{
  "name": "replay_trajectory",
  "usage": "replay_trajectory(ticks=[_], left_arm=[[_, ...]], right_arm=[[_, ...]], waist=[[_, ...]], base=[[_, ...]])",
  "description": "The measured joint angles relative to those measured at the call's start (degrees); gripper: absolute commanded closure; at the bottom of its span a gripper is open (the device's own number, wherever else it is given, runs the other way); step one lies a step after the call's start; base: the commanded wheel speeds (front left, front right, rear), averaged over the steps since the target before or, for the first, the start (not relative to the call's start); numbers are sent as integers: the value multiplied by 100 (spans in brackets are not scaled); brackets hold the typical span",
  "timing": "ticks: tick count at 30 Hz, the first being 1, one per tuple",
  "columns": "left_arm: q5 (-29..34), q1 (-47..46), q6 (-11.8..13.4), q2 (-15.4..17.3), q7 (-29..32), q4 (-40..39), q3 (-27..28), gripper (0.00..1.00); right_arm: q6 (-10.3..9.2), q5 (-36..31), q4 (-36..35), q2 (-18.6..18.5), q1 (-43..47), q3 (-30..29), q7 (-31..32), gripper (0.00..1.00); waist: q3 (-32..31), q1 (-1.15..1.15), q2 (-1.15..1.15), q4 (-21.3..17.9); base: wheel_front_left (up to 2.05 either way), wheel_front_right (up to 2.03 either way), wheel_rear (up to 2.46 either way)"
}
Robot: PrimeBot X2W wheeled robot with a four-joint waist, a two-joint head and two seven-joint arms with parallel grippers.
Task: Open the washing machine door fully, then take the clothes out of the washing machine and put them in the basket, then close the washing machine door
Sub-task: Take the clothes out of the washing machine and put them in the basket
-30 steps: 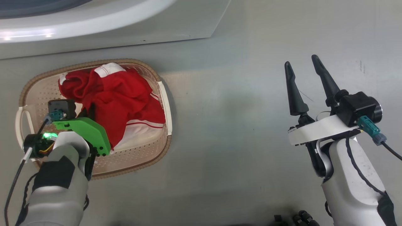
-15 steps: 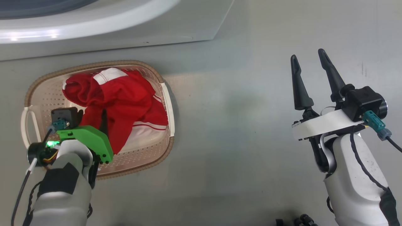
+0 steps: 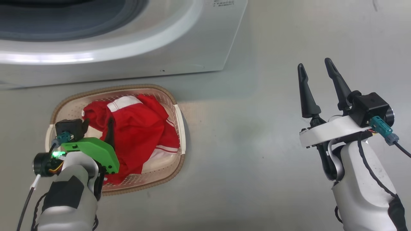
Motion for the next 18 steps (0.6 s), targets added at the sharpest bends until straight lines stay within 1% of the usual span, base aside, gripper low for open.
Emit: replay_trajectory(ticks=[8,18], left_arm=[[2,274,-24,-14,-14,-1278,221,0],[127,924,-16,-21,-15,-2430,438,0]], right_arm=[[1,0,85,1,275,-183,0,0],[35,-3,141,4,561,-214,0,0]], waist=[[-572,0,0,66],[-1272,0,0,164]], base=[[0,0,0],[0,0,0]])
